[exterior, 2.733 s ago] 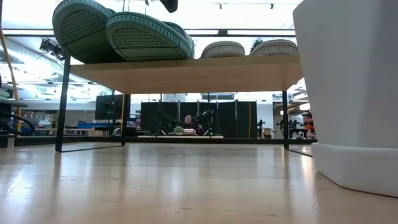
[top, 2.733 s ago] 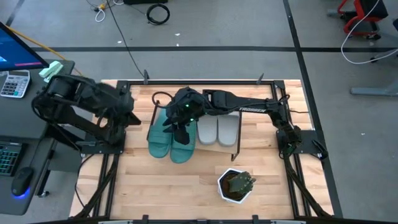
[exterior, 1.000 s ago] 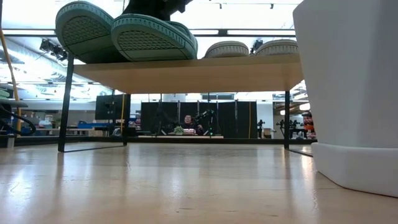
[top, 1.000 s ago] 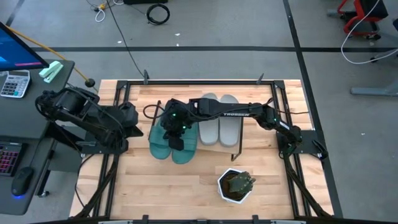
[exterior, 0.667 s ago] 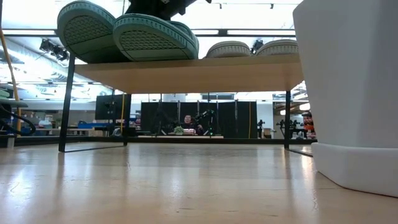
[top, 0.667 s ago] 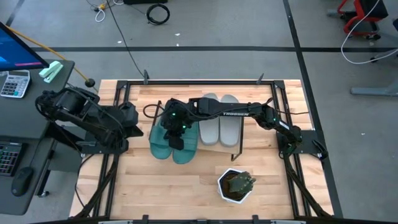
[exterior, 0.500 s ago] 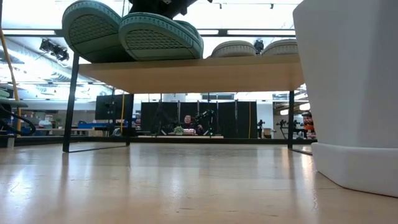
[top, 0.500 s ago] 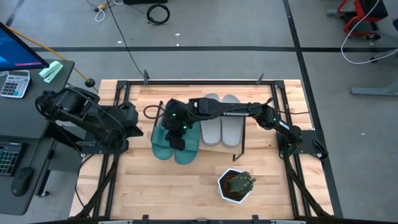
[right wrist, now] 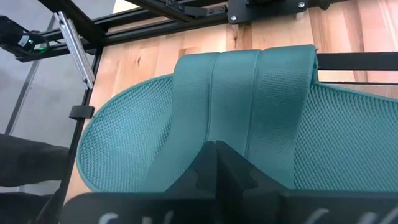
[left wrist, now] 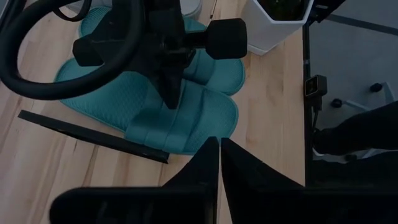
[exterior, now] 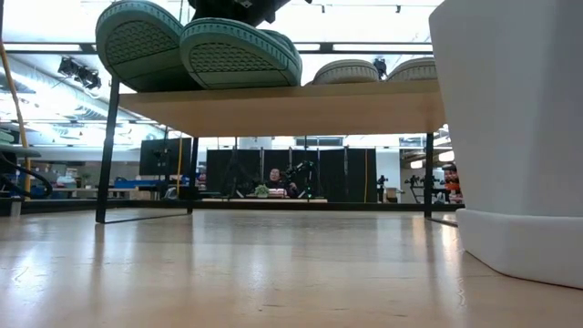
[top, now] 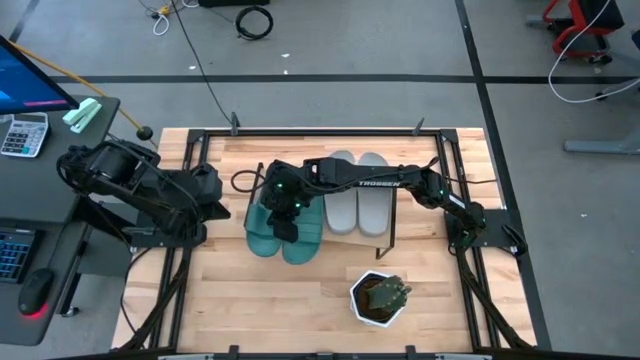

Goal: Pick and place slides into the shelf
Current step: Put the green slipper on the shelf

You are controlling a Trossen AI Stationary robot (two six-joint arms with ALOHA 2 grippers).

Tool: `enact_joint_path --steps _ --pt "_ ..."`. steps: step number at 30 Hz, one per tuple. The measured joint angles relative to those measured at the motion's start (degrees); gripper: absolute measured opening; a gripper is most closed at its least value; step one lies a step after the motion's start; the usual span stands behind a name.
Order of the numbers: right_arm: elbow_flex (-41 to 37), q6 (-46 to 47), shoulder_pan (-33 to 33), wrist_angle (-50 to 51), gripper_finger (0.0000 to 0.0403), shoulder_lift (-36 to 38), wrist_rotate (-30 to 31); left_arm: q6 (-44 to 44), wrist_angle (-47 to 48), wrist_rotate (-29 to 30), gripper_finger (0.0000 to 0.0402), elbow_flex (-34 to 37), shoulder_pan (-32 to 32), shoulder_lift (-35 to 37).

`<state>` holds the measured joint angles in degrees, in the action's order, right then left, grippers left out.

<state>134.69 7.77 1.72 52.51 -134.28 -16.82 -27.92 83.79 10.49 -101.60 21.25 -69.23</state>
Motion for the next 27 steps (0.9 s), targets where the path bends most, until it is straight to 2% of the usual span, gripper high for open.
enact_joint_path --steps 9,18,27 --pt "-1.4 0.1 0.0 -0.1 0.0002 0.1 0.2 0.0 0.0 0.0 0.0007 0.0 0.0 0.0" --pt "-4.4 1.5 -0.1 -1.4 0.0002 0.3 -0.1 0.0 0.0 0.0 0.0023 0.0 0.0 0.0" --pt "-4.5 2.7 0.2 -1.7 0.0008 0.2 -1.2 0.0 0.0 0.0 0.0006 0.0 0.0 0.0"
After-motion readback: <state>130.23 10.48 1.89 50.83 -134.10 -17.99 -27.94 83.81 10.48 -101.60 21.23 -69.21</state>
